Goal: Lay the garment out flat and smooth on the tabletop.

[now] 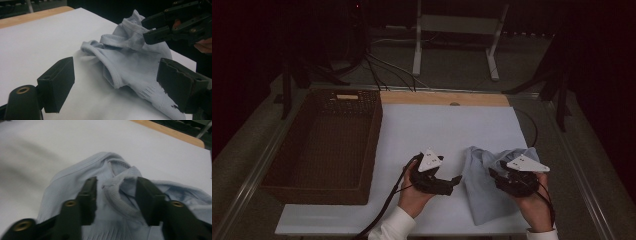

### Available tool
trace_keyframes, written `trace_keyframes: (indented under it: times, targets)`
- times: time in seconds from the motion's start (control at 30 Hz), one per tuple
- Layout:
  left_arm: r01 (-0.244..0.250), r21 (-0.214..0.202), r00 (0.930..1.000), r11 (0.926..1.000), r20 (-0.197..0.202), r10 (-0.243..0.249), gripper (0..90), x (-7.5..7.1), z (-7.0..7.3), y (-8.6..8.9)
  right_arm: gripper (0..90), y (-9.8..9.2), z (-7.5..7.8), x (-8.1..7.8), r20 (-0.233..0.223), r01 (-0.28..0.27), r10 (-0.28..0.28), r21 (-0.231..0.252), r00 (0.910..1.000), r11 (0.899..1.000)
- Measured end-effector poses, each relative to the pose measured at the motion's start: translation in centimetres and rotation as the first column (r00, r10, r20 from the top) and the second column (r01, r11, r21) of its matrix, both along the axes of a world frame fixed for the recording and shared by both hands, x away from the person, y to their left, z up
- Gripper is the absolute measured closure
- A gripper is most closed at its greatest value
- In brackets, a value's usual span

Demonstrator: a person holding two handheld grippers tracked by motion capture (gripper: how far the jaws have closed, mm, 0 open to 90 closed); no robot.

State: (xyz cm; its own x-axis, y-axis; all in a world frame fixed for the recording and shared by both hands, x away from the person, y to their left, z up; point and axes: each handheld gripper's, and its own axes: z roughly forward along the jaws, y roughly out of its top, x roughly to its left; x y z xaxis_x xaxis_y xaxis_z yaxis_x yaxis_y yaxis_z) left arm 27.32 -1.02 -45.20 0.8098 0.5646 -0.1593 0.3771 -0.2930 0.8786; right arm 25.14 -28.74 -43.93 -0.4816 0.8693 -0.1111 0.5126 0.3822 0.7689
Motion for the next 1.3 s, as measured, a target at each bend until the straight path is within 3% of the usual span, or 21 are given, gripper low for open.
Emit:
trace_keyframes:
  times: [0.23, 0.27, 0.67, 0.83, 1.0, 1.1, 1.13, 1.23, 1.3]
  targets:
    - [0.027, 0.012, 0.9996, 0.9996, -0.012, -0.027, 17.3, 0.2, -1.0, -1.7, 86.7, 0.3, -0.2, -0.1, -0.011, -0.031, 0.031, -0.041, 0.9995, 0.999]
    - [0.029, 0.015, 0.9995, 0.9995, -0.014, -0.029, 17.5, 0.2, -1.1, -1.9, 87.7, 0.3, -0.2, -0.1, -0.011, -0.03, 0.029, -0.044, 0.9995, 0.999]
    - [-0.005, 0.078, 0.9995, 0.9969, -0.03, 0.007, 22.8, 0.3, -2.8, -4.3, 88.2, -0.6, 0.6, -0.4, 0.037, 0.02, -0.019, -0.019, 0.9991, 1.0]
    - [0.012, 0.091, 0.999, 0.9958, -0.043, -0.008, 24.1, 0.4, -3.3, -5.1, 88.2, -0.8, 0.9, -0.5, 0.053, 0.028, -0.027, -0.016, 0.9982, 0.999]
    - [0.017, 0.111, 0.997, 0.9937, -0.078, -0.008, 16.3, 0.7, -4.1, -5.9, 88.2, -0.8, 1.0, -0.5, 0.054, 0.026, -0.025, -0.015, 0.9982, 1.0]
    - [0.035, 0.114, 0.9918, 0.9929, -0.126, -0.02, 11.3, 1.0, -4.5, -6.3, 88.2, -0.8, 0.9, -0.5, 0.055, 0.022, -0.022, -0.016, 0.9983, 1.0]
    - [0.038, 0.127, 0.9922, 0.9912, -0.123, -0.022, 11.5, 1.0, -4.6, -6.5, 88.1, -0.8, 0.9, -0.5, 0.054, 0.02, -0.019, -0.016, 0.9984, 1.0]
    - [0.055, 0.15, 0.9912, 0.9871, -0.127, -0.036, 19.1, 1.1, -4.7, -6.9, 88.0, -0.7, 1.0, -0.5, 0.055, 0.017, -0.016, -0.017, 0.9984, 1.0]
    - [0.067, 0.158, 0.9896, 0.9851, -0.136, -0.046, 32.3, 1.1, -4.7, -7.0, 88.1, -0.8, 1.0, -0.6, 0.057, 0.016, -0.015, -0.016, 0.9983, 1.0]
